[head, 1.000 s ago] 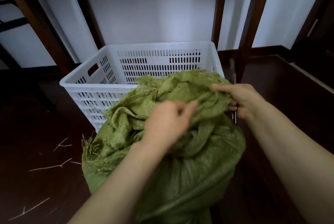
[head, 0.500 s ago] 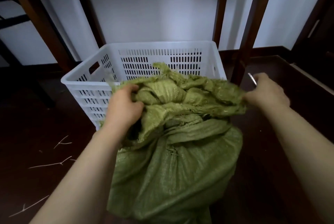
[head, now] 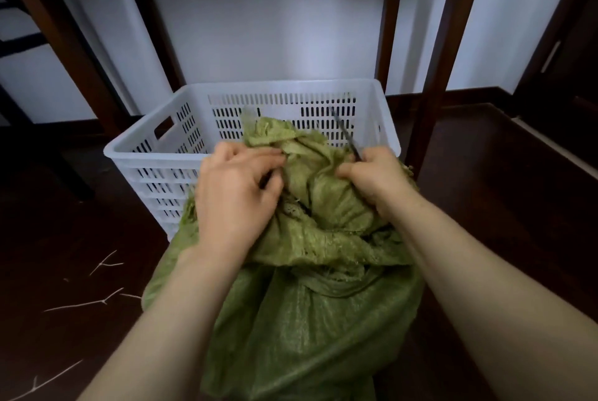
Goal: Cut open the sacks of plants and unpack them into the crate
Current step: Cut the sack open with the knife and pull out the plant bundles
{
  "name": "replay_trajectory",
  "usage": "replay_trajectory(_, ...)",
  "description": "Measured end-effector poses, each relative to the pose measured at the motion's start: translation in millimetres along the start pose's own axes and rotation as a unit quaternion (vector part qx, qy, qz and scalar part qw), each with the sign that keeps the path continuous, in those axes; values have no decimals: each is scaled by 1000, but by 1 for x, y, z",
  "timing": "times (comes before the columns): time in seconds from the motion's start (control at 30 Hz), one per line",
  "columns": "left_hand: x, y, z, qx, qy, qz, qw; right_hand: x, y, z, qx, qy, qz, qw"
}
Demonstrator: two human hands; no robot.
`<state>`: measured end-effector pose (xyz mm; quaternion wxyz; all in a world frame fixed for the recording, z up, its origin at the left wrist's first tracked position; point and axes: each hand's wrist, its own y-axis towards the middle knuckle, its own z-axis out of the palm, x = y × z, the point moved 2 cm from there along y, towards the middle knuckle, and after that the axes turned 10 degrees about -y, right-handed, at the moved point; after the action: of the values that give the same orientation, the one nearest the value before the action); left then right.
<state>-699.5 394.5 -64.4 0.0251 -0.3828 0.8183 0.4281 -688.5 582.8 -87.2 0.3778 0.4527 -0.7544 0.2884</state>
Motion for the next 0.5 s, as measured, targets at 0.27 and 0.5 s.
replay_trajectory(0.27,26,-3,1,184,37,-400,897,5,4,-51,-78,196,70,975)
replay_trajectory(0.5,34,-8,4,92,-412,-494,760,7,-5,-79,-168,-210,-20,963)
